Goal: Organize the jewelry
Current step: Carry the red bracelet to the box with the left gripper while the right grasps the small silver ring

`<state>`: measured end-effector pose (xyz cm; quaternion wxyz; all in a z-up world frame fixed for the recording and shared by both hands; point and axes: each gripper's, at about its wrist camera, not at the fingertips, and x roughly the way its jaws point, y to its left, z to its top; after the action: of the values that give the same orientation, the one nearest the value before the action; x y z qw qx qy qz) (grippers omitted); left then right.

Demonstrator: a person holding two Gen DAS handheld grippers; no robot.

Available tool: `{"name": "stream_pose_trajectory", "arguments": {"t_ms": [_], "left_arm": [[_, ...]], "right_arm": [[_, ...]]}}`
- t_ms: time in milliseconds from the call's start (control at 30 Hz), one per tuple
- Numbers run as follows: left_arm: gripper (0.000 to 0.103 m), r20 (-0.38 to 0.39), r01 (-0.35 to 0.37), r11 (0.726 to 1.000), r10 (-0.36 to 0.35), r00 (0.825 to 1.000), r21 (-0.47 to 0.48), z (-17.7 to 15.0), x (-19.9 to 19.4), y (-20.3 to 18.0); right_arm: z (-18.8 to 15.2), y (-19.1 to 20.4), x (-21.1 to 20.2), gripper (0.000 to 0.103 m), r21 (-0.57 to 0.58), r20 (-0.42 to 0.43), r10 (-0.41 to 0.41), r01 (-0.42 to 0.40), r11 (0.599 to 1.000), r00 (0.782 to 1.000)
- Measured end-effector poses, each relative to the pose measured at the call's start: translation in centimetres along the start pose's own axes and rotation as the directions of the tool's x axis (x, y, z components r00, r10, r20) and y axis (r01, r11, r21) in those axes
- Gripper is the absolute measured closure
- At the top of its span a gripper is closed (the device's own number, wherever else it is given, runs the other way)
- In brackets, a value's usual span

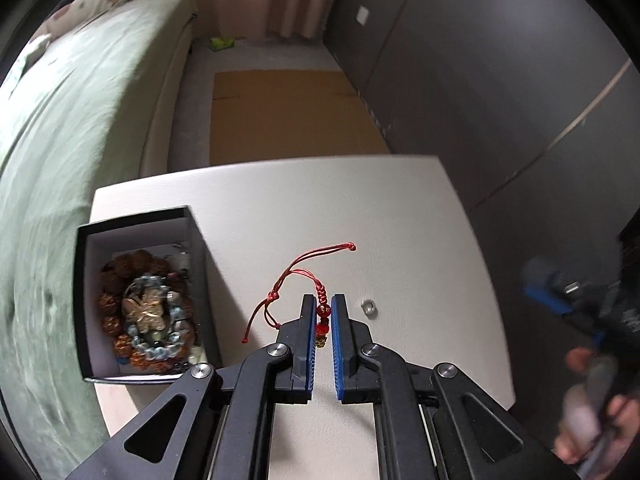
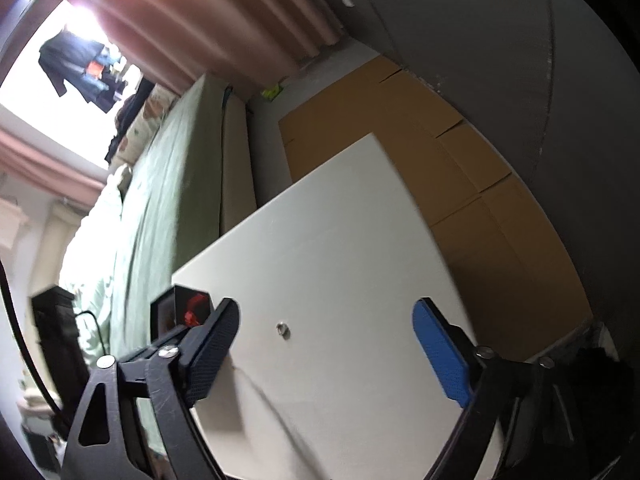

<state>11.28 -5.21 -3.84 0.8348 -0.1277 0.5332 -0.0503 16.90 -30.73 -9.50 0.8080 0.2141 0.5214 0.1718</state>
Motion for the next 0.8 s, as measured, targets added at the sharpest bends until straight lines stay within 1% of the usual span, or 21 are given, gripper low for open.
{"name": "stream_pose_trajectory", "arguments": {"t_ms": [100,167,267,300,333,400,467,533,633,667,733,800], "left_arm": [[0.096,0.060,0.019,0.999,-0.017,0.998,-0.031,-0.2,-1.3,0.9],[0.096,0.088,0.034,0.998,-0.030,0.996,-0.049,0.0,-1.2,1.2],[0.096,0.137,0.071,0.994,-0.060,0.989,-0.082,-0.1,-1.7,2.5],[0.096,0.158,0.095,0.991,-0.079,0.984,-0.097,-0.3,-1.9,3.1],[0.096,0.169,0.111,0.988,-0.092,0.981,-0.106,-0.3,-1.7,3.4],[0.096,0.176,0.134,0.982,-0.109,0.978,-0.135,-0.2,-1.8,4.3],[0.096,0.203,0.180,0.974,-0.150,0.968,-0.139,0.0,-2.5,4.8],[0.096,0.225,0.201,0.968,-0.164,0.961,-0.151,0.1,-3.2,5.4],[0.096,0.237,0.237,0.956,-0.194,0.952,-0.170,-0.1,-3.7,6.5],[0.096,0.241,0.242,0.954,-0.196,0.950,-0.178,-0.2,-4.0,7.0],[0.096,0.253,0.246,0.949,-0.192,0.948,-0.200,-0.5,-4.7,8.4],[0.096,0.266,0.254,0.942,-0.193,0.944,-0.218,-0.6,-5.4,9.7]], "right_arm": [[-0.3,1.1,1.2,0.019,-0.032,-0.026,-0.013,0.012,0.999,1.000],[-0.5,1.9,1.9,0.020,-0.051,-0.034,-0.018,0.016,0.999,0.999],[-0.7,2.6,3.3,0.027,-0.078,-0.059,-0.047,0.042,0.996,0.997],[-0.8,3.0,3.8,0.031,-0.088,-0.072,-0.060,0.053,0.995,0.996],[-1.0,3.4,4.5,0.032,-0.101,-0.085,-0.072,0.064,0.993,0.994],[-1.5,4.1,5.6,0.036,-0.129,-0.103,-0.096,0.082,0.988,0.990],[-1.9,5.0,6.5,0.039,-0.159,-0.111,-0.117,0.099,0.982,0.987],[-2.2,5.6,7.3,0.043,-0.178,-0.122,-0.129,0.106,0.978,0.984],[-2.8,6.6,9.0,0.048,-0.213,-0.143,-0.157,0.125,0.969,0.977],[-3.0,6.8,9.6,0.049,-0.225,-0.149,-0.174,0.138,0.965,0.973],[-3.6,7.3,10.6,0.057,-0.254,-0.163,-0.210,0.164,0.953,0.964],[-4.2,7.7,11.3,0.061,-0.292,-0.162,-0.253,0.199,0.936,0.954]]}}
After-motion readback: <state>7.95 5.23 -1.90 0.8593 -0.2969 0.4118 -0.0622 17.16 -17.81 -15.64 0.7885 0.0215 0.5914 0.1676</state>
